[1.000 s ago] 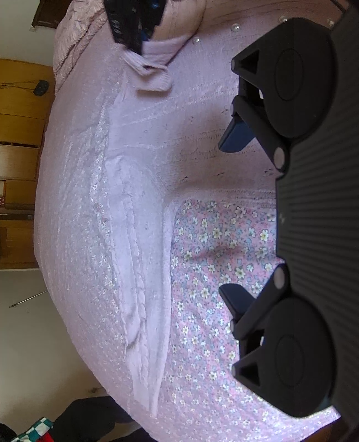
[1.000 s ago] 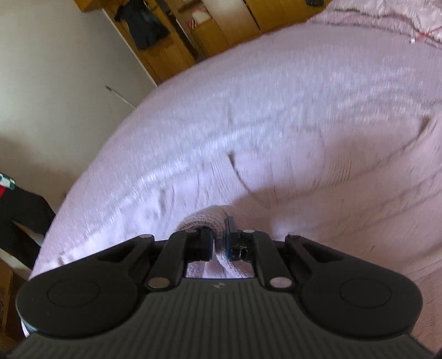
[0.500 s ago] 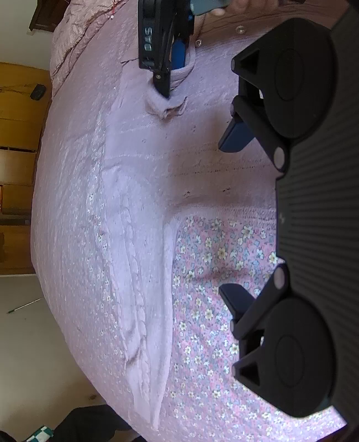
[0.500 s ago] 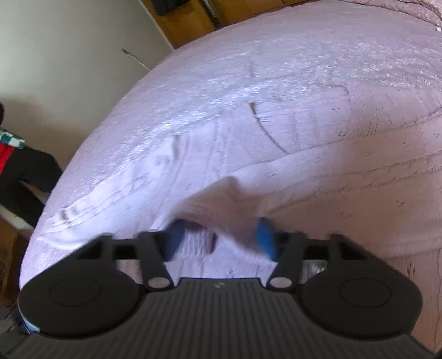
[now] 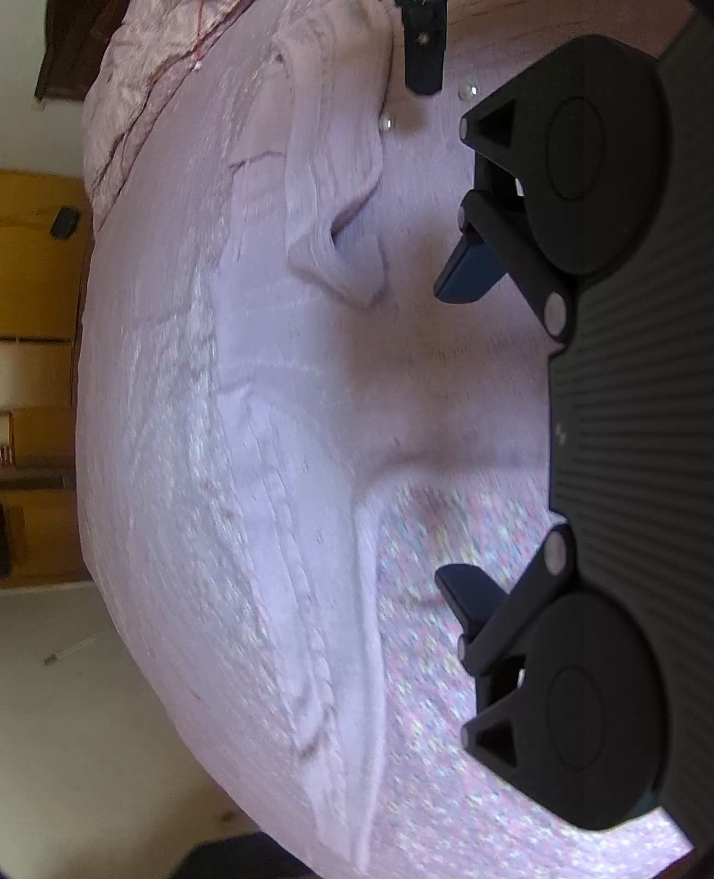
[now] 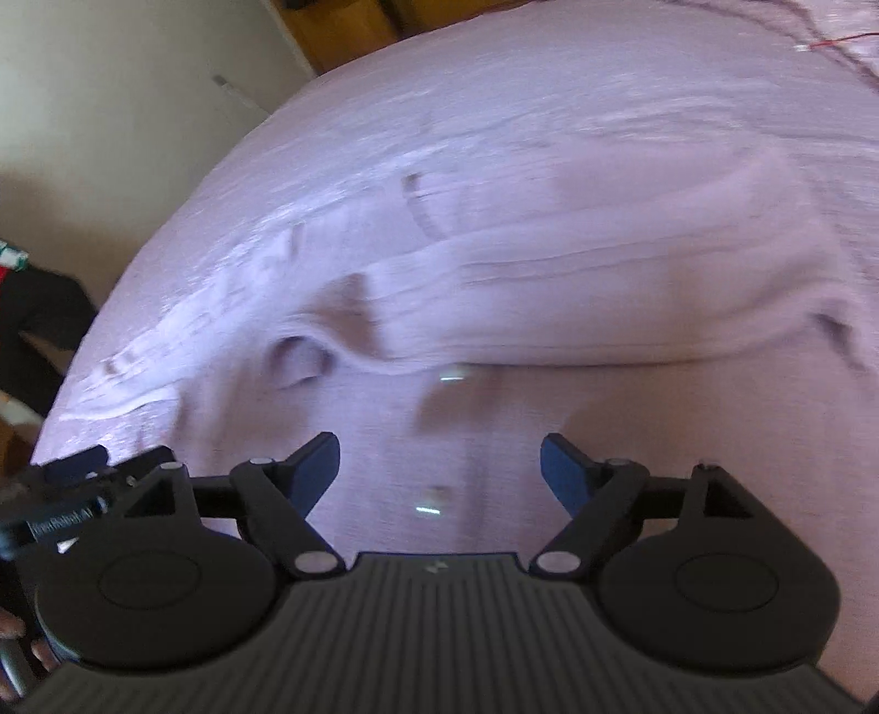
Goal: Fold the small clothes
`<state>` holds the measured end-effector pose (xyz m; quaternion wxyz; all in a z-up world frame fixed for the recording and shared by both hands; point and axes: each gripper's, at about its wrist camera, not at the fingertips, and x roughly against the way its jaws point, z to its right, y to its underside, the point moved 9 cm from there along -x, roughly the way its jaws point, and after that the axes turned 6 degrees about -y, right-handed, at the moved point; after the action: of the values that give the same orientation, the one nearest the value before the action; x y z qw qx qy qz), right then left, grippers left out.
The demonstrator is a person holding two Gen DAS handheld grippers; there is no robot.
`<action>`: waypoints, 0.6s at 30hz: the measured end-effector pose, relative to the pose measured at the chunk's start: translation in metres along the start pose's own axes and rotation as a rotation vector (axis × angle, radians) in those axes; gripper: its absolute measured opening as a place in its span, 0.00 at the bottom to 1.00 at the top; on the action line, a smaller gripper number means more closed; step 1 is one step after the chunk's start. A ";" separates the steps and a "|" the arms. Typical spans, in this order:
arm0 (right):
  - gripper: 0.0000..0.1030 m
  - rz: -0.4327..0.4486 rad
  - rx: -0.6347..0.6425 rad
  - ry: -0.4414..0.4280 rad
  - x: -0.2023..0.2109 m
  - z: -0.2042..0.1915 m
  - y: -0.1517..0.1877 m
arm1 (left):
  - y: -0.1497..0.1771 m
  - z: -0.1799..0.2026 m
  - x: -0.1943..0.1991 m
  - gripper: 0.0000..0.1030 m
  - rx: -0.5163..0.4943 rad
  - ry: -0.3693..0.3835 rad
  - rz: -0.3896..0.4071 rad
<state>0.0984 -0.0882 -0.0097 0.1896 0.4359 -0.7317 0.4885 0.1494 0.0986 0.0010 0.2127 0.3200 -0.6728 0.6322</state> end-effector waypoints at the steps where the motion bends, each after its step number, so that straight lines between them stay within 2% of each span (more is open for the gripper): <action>1: 0.84 0.015 -0.007 0.022 0.006 0.010 0.000 | -0.002 0.006 -0.001 1.00 -0.012 0.008 0.004; 7: 0.84 0.078 -0.085 0.129 0.030 0.071 -0.001 | -0.016 0.049 -0.015 1.00 -0.103 0.052 0.027; 13: 0.84 0.120 -0.117 0.162 0.036 0.101 -0.003 | -0.022 0.088 -0.053 0.99 -0.205 0.021 0.055; 14: 0.84 0.124 -0.113 0.161 0.037 0.103 -0.003 | -0.023 0.092 -0.059 0.97 -0.218 0.014 0.063; 15: 0.84 0.126 -0.107 0.161 0.037 0.105 -0.001 | -0.025 0.097 -0.064 0.88 -0.228 0.008 0.071; 17: 0.85 0.136 -0.089 0.156 0.036 0.106 0.001 | -0.028 0.103 -0.076 0.78 -0.233 -0.013 0.068; 18: 0.86 0.139 -0.079 0.154 0.035 0.106 0.001 | -0.030 0.105 -0.079 0.62 -0.226 -0.005 0.074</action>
<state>0.0938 -0.1970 -0.0336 0.2278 0.3374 -0.7621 0.5034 0.2385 0.0074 -0.0438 0.2220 0.2706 -0.7518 0.5588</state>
